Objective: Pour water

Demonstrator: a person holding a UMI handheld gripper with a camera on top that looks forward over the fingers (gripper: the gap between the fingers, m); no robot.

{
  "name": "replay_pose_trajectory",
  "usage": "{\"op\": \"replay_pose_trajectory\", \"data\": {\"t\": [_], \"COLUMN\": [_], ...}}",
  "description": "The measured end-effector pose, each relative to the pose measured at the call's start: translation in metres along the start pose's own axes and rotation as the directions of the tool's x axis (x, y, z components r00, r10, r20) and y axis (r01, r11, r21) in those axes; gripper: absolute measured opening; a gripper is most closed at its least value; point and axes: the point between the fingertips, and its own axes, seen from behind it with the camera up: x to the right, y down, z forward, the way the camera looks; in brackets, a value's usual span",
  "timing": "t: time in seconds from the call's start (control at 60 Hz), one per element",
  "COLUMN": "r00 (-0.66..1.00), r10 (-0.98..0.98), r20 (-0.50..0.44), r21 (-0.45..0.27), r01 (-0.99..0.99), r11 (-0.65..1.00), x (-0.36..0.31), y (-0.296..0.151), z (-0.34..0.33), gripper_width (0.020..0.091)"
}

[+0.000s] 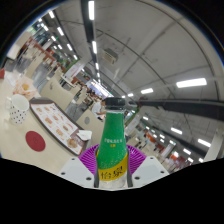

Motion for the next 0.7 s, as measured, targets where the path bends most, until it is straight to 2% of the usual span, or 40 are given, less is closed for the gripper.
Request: {"op": "replay_pose_trajectory", "data": {"t": [0.067, 0.133, 0.25, 0.3, 0.383, 0.483, 0.6, 0.7], "r00": [0.967, 0.87, 0.566, 0.41, 0.149, -0.072, -0.163, -0.154], "r10": [-0.253, -0.49, -0.817, -0.898, -0.957, -0.945, -0.926, -0.927], "r20": [-0.018, -0.044, -0.108, -0.157, -0.248, -0.319, -0.341, -0.341], "r21": [0.069, 0.124, 0.169, 0.159, 0.15, 0.127, 0.114, 0.122], "r01": [0.253, 0.492, 0.82, 0.908, 0.982, 0.985, 0.97, 0.971], "r11": [0.965, 0.862, 0.546, 0.387, 0.114, -0.118, -0.213, -0.206], "x": [-0.021, -0.054, -0.114, -0.128, -0.148, -0.167, -0.175, -0.177], "y": [-0.053, -0.095, -0.13, -0.142, -0.151, -0.155, -0.154, -0.156], "z": [0.007, 0.012, 0.028, 0.027, 0.032, 0.033, 0.037, 0.04], "gripper_width": [0.0368, 0.0369, 0.0365, 0.0368, 0.0366, 0.0369, 0.0366, 0.0366]}}
